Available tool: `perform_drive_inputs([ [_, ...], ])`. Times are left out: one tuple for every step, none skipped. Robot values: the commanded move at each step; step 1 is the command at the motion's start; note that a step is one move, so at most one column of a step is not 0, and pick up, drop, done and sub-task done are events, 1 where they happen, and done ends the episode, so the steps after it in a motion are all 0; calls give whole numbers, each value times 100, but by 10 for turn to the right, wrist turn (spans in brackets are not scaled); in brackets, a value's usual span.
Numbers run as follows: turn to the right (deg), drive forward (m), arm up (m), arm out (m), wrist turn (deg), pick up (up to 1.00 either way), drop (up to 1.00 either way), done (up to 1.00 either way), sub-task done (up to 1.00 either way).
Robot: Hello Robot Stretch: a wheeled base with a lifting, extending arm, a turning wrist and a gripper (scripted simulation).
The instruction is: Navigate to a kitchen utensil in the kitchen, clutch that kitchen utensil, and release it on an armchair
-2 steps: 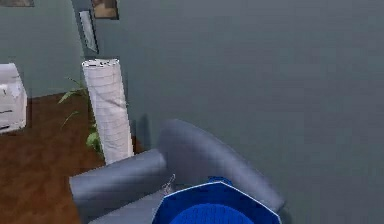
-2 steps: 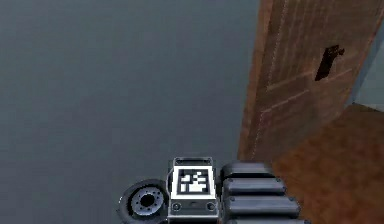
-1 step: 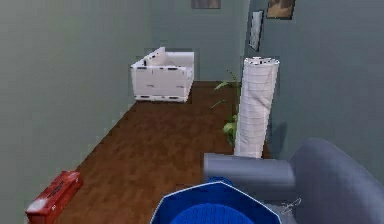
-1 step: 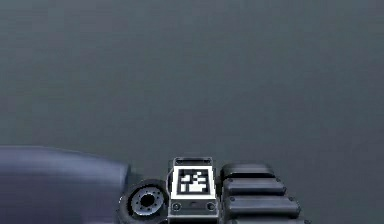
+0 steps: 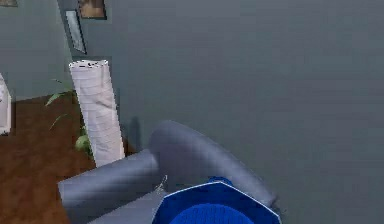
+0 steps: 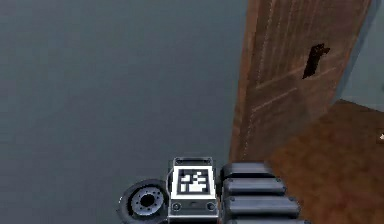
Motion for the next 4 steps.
perform_drive_inputs([
  [390,0,0,0,0,0,0,0,0],
  [0,25,0,0,0,0,0,0,0],
  [-450,0,0,0,0,0,0,0,0],
  [-450,0,0,0,0,0,0,0,0],
])
